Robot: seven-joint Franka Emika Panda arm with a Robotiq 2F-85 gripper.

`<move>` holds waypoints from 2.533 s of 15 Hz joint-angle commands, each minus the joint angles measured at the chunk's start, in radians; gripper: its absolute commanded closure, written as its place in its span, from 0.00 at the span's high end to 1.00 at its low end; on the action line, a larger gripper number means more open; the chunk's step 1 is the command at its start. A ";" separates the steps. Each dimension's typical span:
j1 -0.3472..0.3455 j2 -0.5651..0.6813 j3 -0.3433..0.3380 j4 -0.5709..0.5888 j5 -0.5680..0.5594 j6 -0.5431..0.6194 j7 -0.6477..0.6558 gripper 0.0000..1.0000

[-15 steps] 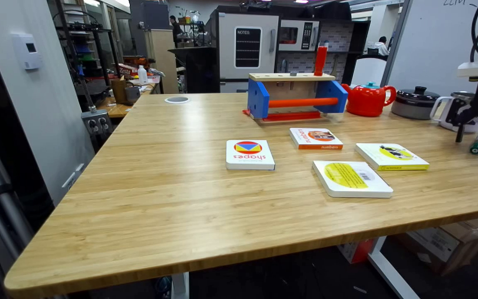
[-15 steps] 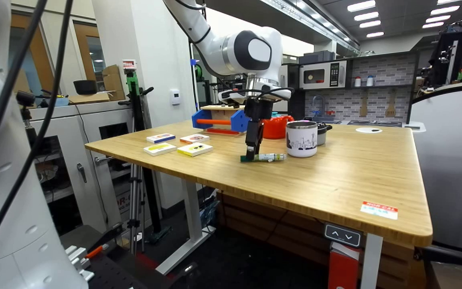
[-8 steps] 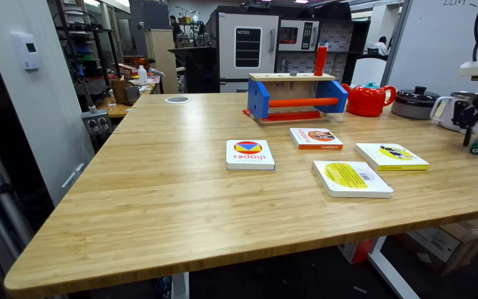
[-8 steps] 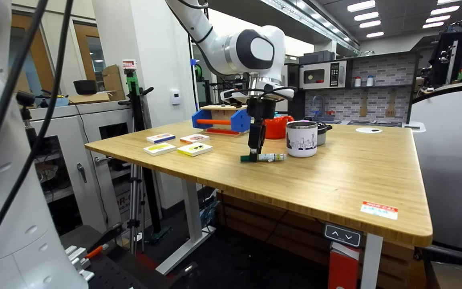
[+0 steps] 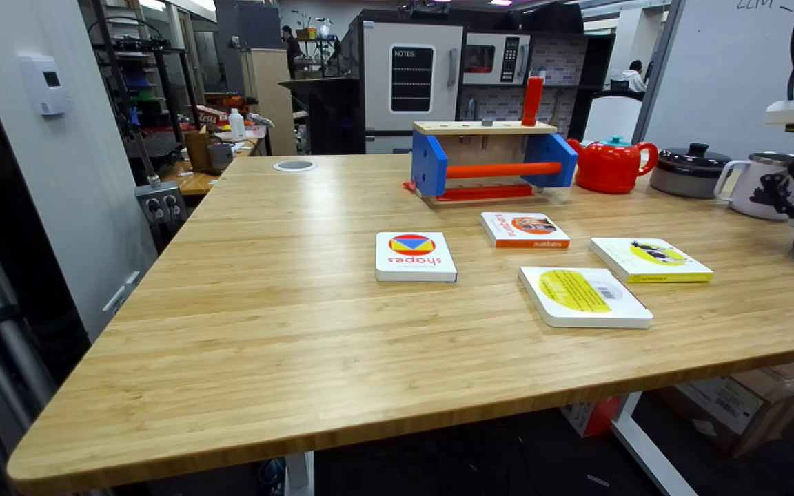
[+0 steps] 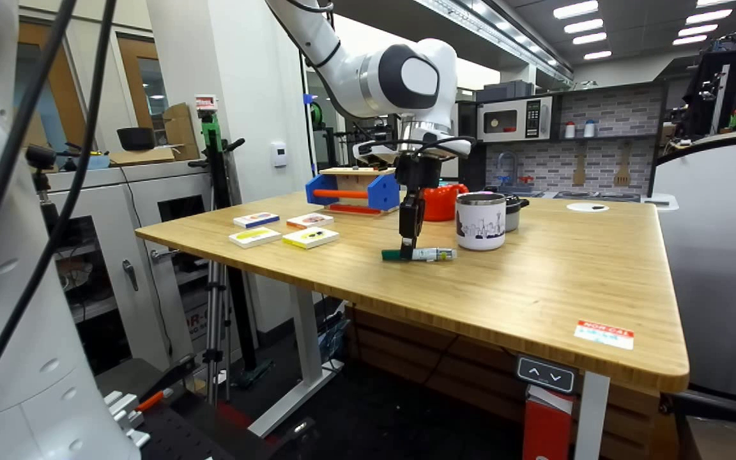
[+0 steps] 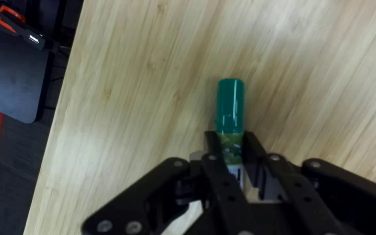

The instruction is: Put the green marker inside the white thermos

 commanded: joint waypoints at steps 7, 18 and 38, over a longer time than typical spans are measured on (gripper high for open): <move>0.014 -0.043 0.012 -0.026 -0.044 -0.049 -0.055 0.06; 0.022 -0.224 0.043 -0.048 -0.084 -0.179 -0.151 0.06; 0.012 -0.422 0.100 0.024 -0.076 -0.463 -0.303 0.06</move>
